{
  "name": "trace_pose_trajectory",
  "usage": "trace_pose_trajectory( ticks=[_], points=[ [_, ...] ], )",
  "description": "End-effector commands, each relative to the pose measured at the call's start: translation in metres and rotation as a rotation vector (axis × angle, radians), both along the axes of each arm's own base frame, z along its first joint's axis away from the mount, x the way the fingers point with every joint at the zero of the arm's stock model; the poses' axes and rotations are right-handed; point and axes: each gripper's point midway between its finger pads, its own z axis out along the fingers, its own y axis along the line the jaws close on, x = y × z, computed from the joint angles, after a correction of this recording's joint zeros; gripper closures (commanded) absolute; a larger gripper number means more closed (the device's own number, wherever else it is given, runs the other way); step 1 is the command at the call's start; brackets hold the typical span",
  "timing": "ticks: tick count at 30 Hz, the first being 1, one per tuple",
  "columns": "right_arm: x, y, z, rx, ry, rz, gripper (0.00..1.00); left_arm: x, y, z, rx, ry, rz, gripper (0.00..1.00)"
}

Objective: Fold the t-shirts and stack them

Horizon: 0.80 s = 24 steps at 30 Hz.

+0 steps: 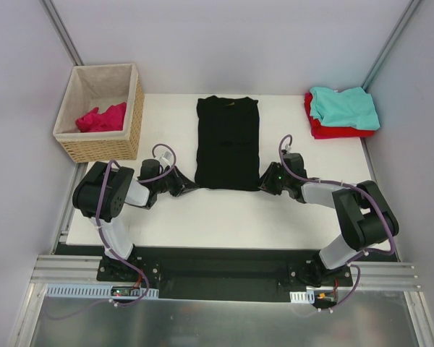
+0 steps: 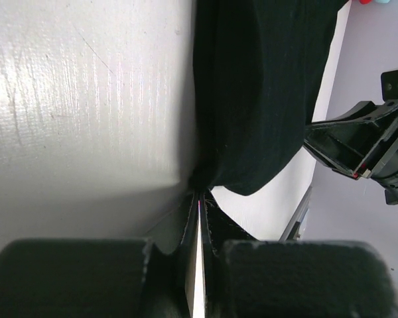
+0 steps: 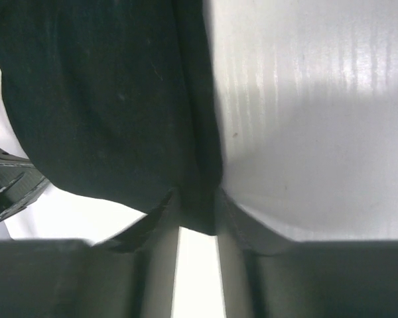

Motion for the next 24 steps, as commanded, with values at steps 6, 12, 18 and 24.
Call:
trace_pose_trajectory(
  ticks=[6, 12, 18, 24],
  points=[
    [-0.015, -0.009, -0.018, -0.04, 0.075, 0.001, 0.99, -0.013, 0.012, -0.008, 0.076, 0.018, -0.005, 1.0],
    [-0.016, -0.009, -0.017, -0.042, 0.065, 0.009, 0.99, -0.017, 0.013, -0.006, 0.075, 0.016, -0.012, 1.0],
    [-0.027, -0.009, -0.017, -0.036, 0.068, 0.024, 0.99, -0.035, 0.013, 0.004, 0.052, 0.01, -0.019, 1.0],
    [-0.061, -0.002, -0.018, -0.039, 0.072, 0.073, 0.99, -0.064, 0.016, 0.018, 0.046, -0.015, -0.015, 1.0]
  ],
)
